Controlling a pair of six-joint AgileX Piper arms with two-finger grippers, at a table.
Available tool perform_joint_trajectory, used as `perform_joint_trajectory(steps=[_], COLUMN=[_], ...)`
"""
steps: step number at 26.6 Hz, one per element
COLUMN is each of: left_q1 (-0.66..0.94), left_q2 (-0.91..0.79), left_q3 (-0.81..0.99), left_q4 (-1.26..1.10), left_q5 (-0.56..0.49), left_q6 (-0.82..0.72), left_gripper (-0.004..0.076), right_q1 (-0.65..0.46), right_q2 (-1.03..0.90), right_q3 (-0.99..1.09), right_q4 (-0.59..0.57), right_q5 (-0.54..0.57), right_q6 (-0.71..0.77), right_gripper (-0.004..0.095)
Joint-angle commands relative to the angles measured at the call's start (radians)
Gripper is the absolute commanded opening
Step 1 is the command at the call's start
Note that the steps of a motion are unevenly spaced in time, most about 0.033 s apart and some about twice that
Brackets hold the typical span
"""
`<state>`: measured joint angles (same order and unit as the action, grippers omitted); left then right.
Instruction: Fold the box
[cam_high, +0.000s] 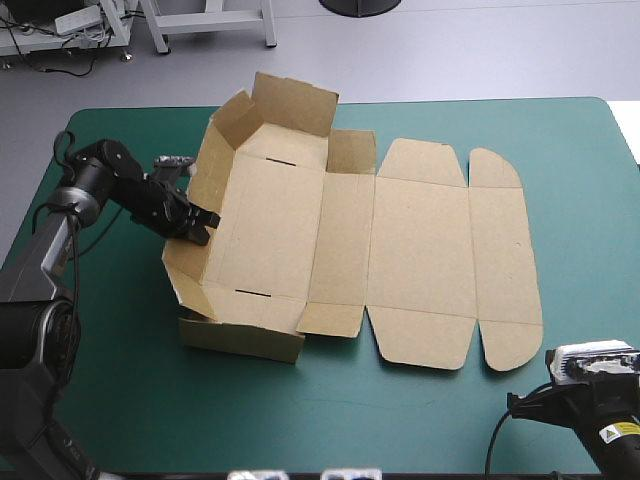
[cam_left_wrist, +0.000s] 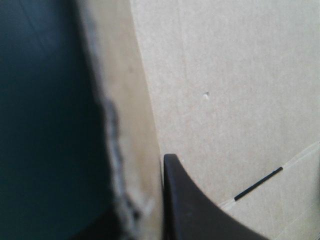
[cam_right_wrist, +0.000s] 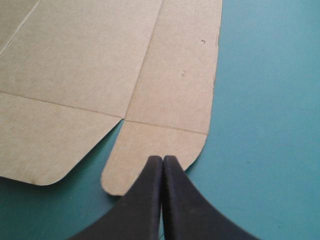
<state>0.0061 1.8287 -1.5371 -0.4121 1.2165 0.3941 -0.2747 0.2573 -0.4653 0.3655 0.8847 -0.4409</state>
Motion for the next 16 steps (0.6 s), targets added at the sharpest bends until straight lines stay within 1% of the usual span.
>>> perform_joint_trajectory(steps=[1, 2, 5, 11, 14, 16], left_q1=[-0.048, -0.071, -0.142, -0.327, -0.427, -0.496], left_q2=[-0.122, -0.144, -0.197, -0.250, -0.271, -0.277], left_q3=[-0.132, -0.173, -0.231, -0.237, -0.237, -0.237], left_q4=[0.079, 0.099, 0.172, 0.452, 0.553, 0.608], left_q5=[0.047, 0.065, 0.065, 0.066, 0.066, 0.066], left_q6=[0.016, 0.016, 0.022, 0.024, 0.032, 0.075], left_gripper=[-0.0006, -0.0006, -0.0006, -0.0006, -0.0006, -0.0006], right_q1=[0.001, 0.001, 0.001, 0.001, 0.001, 0.001], right_q2=[0.009, 0.009, 0.009, 0.009, 0.009, 0.009], right_q3=[-0.023, -0.023, -0.023, -0.023, -0.023, -0.023], right_q4=[0.027, 0.027, 0.037, 0.044, 0.060, 0.062], right_q5=[-0.063, -0.063, -0.063, -0.064, -0.064, -0.068], right_q6=[0.010, 0.018, 0.020, 0.020, 0.020, 0.020], right_gripper=[-0.0024, -0.0024, -0.0024, -0.0024, -0.0024, -0.0024])
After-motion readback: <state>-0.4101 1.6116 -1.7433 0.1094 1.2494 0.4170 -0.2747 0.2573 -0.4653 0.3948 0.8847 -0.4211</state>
